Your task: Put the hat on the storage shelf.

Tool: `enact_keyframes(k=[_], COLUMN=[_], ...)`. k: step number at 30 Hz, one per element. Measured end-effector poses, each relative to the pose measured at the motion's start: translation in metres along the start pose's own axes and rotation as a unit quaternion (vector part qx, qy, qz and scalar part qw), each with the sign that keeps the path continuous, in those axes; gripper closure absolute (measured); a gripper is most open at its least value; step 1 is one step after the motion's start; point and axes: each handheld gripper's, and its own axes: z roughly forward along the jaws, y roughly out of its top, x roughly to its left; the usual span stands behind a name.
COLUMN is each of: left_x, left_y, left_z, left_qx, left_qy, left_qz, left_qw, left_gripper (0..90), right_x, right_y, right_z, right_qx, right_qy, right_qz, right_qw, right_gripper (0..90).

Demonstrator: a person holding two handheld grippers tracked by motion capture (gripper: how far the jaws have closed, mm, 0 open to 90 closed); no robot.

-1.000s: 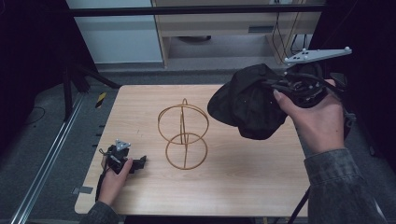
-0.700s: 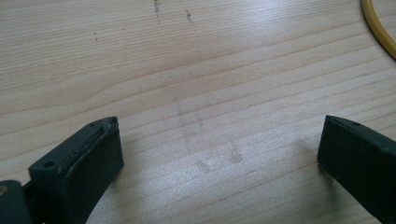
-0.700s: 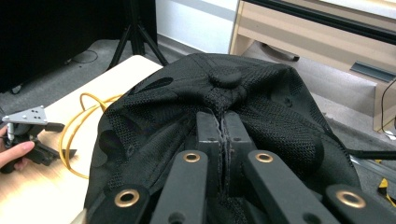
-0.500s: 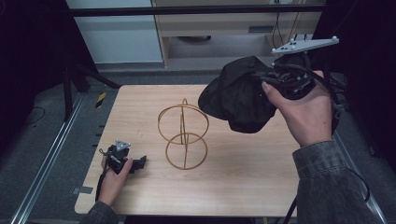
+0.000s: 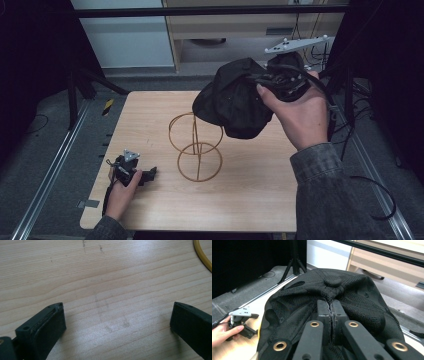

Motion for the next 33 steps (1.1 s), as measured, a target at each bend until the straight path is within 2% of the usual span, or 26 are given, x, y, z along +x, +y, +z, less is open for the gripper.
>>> enact_keyframes(k=[11,25,33], left_x=[-0.001,-0.001,-0.001], left_y=[0.0,0.0,0.0], left_z=[0.0,0.0,0.0], left_qx=[-0.001,0.0,0.0], left_qy=[-0.002,-0.002,-0.002], left_qz=[0.0,0.0,0.0], left_qw=[1.0,1.0,1.0], left_gripper=[0.0,0.0,0.0], right_x=[0.017,0.028,0.034], right_y=[0.007,0.017,0.015], right_z=[0.021,0.027,0.038], right_qx=[0.002,-0.004,-0.002], right_qy=[0.021,0.035,0.046], right_qz=[-0.005,-0.01,-0.009], right_qw=[0.9998,0.9993,0.9989], right_gripper=[88.7,88.7,88.7])
